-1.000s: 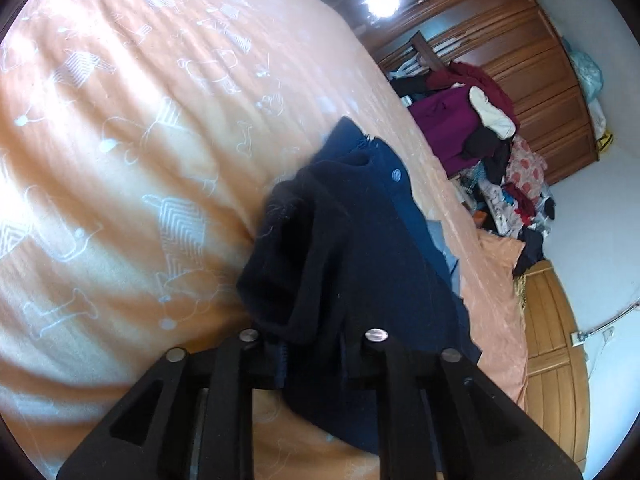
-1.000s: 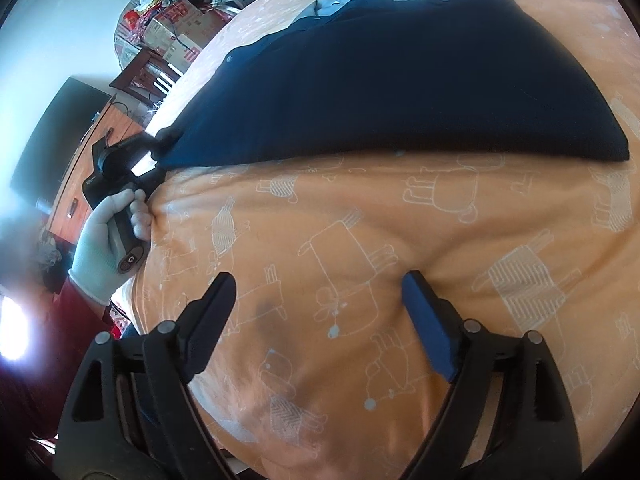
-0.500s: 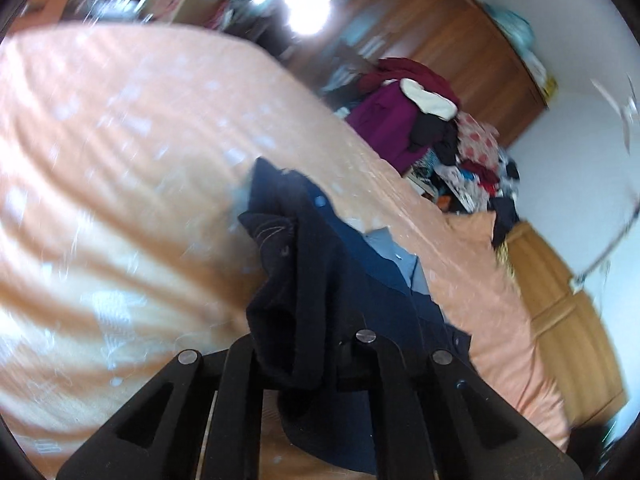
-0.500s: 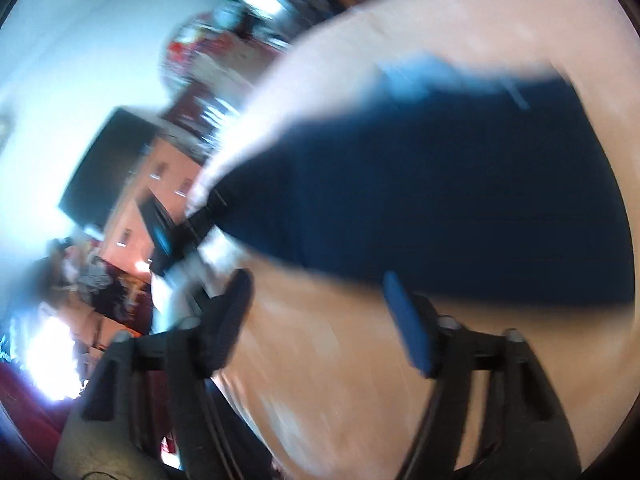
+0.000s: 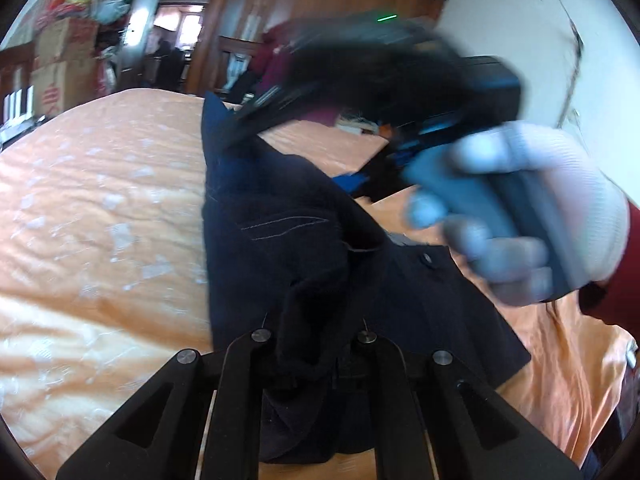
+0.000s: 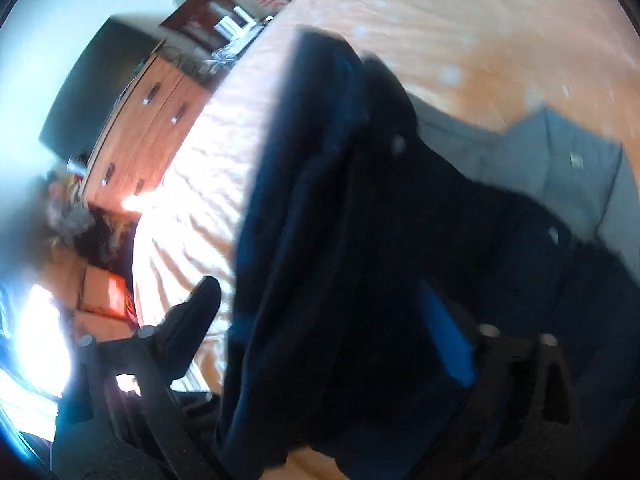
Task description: Fold small clothes
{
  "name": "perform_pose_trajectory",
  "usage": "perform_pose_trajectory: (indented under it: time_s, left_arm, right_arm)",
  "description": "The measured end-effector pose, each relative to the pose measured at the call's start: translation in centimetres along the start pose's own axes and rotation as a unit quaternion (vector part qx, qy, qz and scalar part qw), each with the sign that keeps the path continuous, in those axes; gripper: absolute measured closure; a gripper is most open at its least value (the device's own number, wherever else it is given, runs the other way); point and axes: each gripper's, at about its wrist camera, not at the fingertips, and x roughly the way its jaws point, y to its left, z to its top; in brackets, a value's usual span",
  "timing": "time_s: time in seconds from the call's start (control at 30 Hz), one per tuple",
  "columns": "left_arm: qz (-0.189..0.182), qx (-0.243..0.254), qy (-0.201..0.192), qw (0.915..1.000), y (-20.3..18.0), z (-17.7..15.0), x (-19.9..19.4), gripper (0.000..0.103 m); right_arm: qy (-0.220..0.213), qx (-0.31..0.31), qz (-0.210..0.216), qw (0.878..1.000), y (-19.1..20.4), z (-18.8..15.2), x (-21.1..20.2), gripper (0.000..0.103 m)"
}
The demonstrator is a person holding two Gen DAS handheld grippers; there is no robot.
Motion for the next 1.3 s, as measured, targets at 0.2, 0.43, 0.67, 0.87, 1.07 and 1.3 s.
perform_pose_trajectory:
  time_s: [0.2, 0.43, 0.67, 0.87, 1.07, 1.3]
  left_arm:
    - [-0.066, 0.095, 0.027, 0.9929, -6.9, 1.4, 1.4, 0.092]
    - [-0.204, 0.154, 0.096, 0.9621, -18.6, 1.9, 7.7, 0.084]
    - [-0.212, 0.146, 0.24, 0.9361, -22.7, -4.3, 17.9, 0.083]
    - [-0.221, 0.175, 0.245, 0.9275, -23.4, -4.5, 15.9, 0.072]
    - [-0.245, 0.144, 0.198, 0.9382, -19.7, -3.2, 6.5, 0.054]
    - [-0.149, 0.107, 0.167, 0.9687, -13.7, -4.0, 1.9, 0.052]
  right_arm:
    - [-0.149, 0.083, 0.062, 0.983, -7.9, -6.4, -9.5, 0.095]
    - [-0.232, 0.184, 0.078, 0.952, -19.3, -13.6, -17.9, 0.096]
    - [-0.196, 0.303, 0.092, 0.928, -29.9, -19.5, -14.2, 0.095]
    - [-0.191, 0.294, 0.131, 0.927, -28.8, -19.6, -15.3, 0.046]
    - [-0.197, 0.233, 0.067, 0.95, -23.2, -21.9, -19.8, 0.022]
    - [-0.206, 0.142, -0.033, 0.968, -16.5, -26.1, -19.8, 0.027]
